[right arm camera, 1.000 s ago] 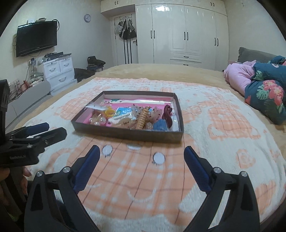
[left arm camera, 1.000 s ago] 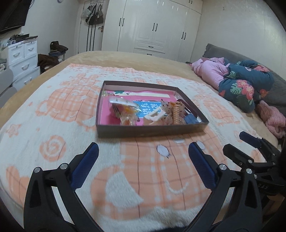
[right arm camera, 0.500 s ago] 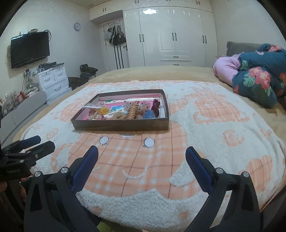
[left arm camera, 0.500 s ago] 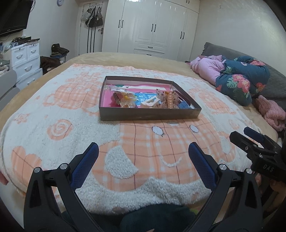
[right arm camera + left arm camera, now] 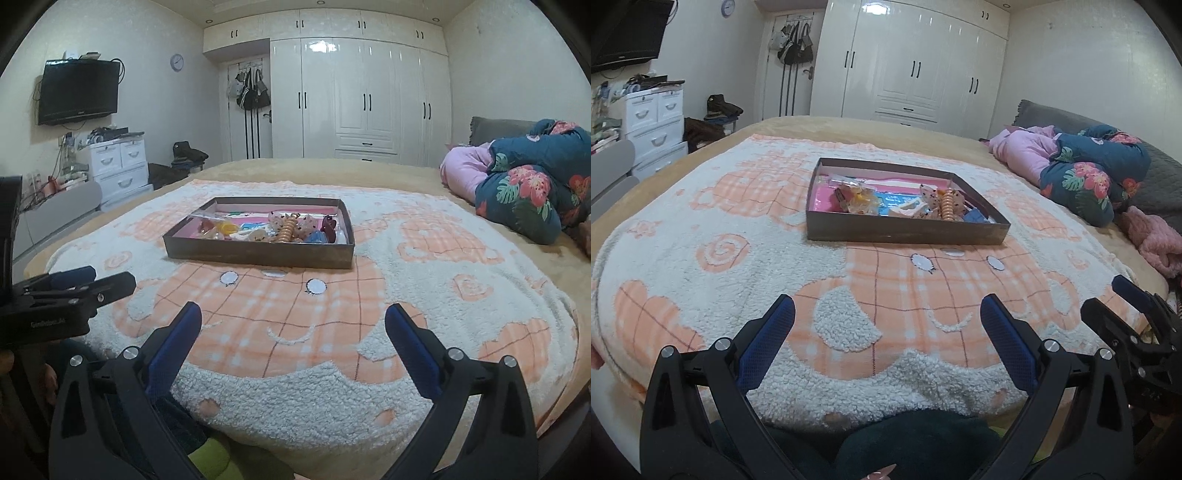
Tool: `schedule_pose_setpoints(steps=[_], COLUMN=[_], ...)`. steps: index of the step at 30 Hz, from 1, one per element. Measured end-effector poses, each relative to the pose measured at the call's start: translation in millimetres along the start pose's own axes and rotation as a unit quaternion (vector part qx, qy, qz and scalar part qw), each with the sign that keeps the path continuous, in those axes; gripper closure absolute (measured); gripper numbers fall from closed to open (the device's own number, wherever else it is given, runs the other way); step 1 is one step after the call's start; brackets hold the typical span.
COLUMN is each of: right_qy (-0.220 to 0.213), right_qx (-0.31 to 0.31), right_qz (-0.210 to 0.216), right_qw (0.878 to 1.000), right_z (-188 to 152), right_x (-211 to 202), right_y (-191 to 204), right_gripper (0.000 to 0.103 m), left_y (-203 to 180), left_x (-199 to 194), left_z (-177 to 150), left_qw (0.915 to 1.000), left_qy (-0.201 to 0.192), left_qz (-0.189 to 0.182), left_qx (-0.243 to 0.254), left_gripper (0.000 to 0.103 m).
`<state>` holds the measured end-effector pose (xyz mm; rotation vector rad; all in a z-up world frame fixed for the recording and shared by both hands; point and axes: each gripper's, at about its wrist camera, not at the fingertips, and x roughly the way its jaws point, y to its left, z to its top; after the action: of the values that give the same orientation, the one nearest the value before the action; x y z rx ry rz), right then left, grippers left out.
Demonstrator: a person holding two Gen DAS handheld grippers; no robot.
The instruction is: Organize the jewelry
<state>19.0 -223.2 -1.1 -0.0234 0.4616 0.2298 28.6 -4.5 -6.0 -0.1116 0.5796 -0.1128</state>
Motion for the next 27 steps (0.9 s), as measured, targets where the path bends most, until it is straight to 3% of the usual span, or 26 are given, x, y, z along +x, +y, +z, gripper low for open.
schedule_pose_setpoints(steps=[27], right_qy=[0.006], right_qx=[0.002], right_qz=[-0.002], right_qw=[1.000], right_z=[-0.3], right_x=[3.5], right_y=[2.8], right_gripper=[0.006], left_y=[-3.7], left_x=[-3.0], left_z=[1.6], left_qw=[0.9999], left_qy=[-0.010], left_qz=[0.004], left_qx=[0.012], left_gripper=[0.011])
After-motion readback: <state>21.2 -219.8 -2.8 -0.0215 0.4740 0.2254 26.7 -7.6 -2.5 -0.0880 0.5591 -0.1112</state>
